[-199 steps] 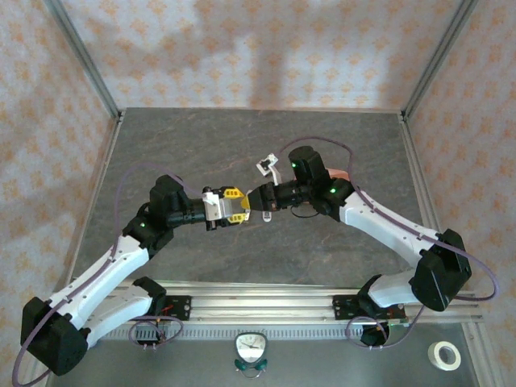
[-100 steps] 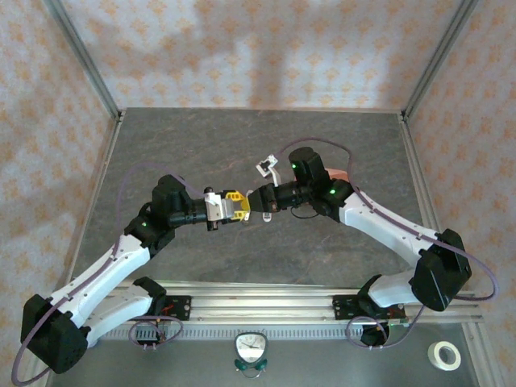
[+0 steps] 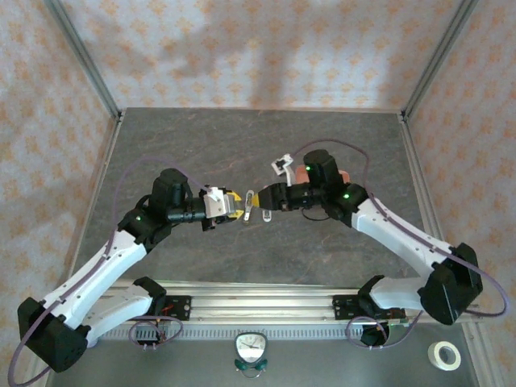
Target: Load the staples into the stapler
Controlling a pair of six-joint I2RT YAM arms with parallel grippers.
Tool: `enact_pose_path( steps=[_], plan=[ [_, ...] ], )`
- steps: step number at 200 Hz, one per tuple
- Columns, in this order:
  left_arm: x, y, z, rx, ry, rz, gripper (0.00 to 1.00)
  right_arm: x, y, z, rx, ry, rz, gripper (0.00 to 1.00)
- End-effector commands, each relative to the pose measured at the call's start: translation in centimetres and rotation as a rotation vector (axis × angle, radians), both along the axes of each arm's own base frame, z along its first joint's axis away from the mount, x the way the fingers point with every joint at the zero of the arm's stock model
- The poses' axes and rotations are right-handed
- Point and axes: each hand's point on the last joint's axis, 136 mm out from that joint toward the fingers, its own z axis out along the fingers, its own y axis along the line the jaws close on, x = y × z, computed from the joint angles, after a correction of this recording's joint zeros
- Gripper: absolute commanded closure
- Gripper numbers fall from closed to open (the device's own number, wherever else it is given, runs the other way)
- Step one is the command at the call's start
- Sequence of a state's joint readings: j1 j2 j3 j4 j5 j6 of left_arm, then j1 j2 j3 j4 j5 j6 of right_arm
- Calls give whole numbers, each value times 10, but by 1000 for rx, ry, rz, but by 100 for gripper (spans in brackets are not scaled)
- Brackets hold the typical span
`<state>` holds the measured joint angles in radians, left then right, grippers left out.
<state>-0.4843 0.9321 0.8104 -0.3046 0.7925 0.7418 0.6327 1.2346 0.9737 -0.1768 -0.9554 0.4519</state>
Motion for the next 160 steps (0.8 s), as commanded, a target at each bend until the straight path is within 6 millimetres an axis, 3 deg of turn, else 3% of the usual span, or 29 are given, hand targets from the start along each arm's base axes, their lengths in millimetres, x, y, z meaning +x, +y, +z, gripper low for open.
enact_pose_path(
  steps=[1,42,81,112,134,160],
  plan=[
    [-8,12,-20,134,100,45,72,16,-26,-7,-44,-9,-142,53],
    [-19,21,-55,396,317,101,70,35,-65,-45,-204,86,-348,53],
    [-9,18,-76,614,419,221,71,46,-96,-75,-289,170,-499,53],
    [-9,-2,-105,752,490,251,68,50,-121,-98,-328,245,-607,53],
    [-15,-28,-130,798,583,228,67,51,-147,-114,-360,311,-723,53],
    [-9,-59,-155,802,613,243,67,44,-157,-127,-347,388,-765,52]
  ],
)
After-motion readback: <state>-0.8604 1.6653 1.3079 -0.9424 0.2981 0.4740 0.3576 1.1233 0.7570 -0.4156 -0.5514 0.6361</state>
